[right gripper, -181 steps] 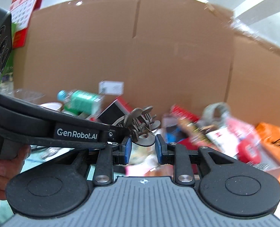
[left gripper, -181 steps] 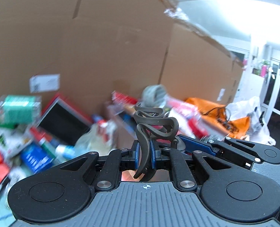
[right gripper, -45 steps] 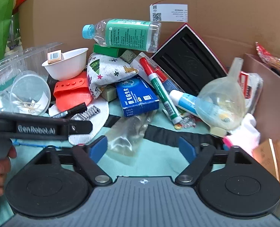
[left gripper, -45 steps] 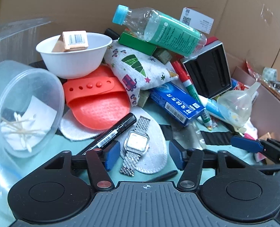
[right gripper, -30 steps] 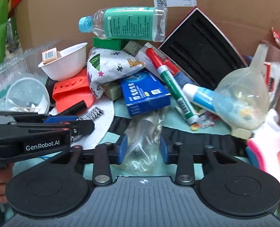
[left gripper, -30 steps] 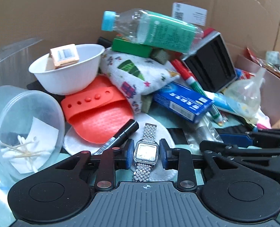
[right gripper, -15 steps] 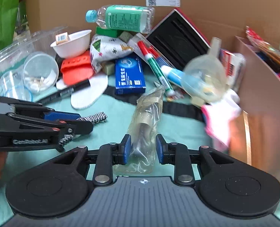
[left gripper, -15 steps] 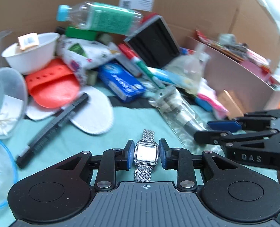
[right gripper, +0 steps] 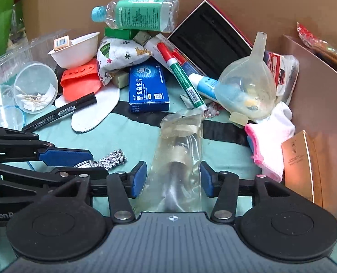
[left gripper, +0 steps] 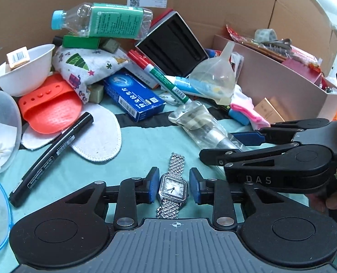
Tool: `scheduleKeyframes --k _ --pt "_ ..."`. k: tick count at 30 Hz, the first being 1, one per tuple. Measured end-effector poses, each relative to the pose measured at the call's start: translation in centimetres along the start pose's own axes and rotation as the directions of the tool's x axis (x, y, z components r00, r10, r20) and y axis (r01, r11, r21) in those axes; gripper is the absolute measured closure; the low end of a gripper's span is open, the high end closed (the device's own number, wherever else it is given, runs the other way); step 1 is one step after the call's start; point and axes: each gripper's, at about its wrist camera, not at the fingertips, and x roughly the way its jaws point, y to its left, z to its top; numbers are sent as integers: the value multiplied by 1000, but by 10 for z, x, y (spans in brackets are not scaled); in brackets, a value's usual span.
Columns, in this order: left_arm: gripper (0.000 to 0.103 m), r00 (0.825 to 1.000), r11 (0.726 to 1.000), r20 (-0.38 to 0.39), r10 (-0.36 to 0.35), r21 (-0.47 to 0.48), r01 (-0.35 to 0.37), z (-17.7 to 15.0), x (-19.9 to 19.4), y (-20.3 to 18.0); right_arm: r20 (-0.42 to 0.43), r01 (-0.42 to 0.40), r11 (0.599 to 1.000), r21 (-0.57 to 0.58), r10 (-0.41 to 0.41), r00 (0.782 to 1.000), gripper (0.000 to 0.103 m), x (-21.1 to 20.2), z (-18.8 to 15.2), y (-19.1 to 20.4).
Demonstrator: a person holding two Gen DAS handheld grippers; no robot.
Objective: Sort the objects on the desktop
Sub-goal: 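Lift and carry the watch and clear bag over the cardboard box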
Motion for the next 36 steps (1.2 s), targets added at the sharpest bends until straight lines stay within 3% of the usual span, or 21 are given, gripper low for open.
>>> scheduleKeyframes --k 3,4,5,7,8,9,11,12,13,17,27,36 --pt "54 1000 999 0 10 33 -10 -1 1 -6 0 1 1000 6 -1 1000 56 -2 -1 0" --pt "67 1000 999 -1 27 46 -27 -1 1 -8 2 1 1000 9 -1 1000 57 -4 -2 -1" --pt "73 999 998 -1 37 53 -37 -1 0 -9 6 3 1000 11 -3 1000 58 -7 -3 -1" --pt "74 999 998 -5 33 49 -33 -2 -1 -10 20 8 1000 22 -8 1000 59 -13 -5 -2" --pt "71 999 997 -5 36 67 -36 -3 -1 -12 26 8 1000 26 -8 1000 59 -17 -5 -3" --pt "58 999 995 -5 38 96 -38 -4 -1 -16 33 9 1000 30 -10 999 59 -20 -6 -4" --pt "56 998 985 6 60 163 -60 -9 0 -26 49 14 999 33 -16 999 59 -28 -6 -5" --pt "62 997 977 15 80 199 -81 -12 0 -31 57 17 999 33 -18 998 59 -31 -6 -5" --pt "79 996 973 23 90 210 -92 -13 0 -34 64 17 999 34 -20 998 59 -35 -6 -5" --pt "79 996 982 14 84 167 -85 -12 -3 -34 89 19 999 30 -22 996 59 -48 -9 -4" --pt "79 994 994 105 12 105 -23 4 -42 -53 200 22 999 38 -29 979 59 -94 -9 -10" --pt "79 980 991 165 -108 92 94 48 -52 -82 323 88 994 65 -104 941 59 -140 -1 -36"
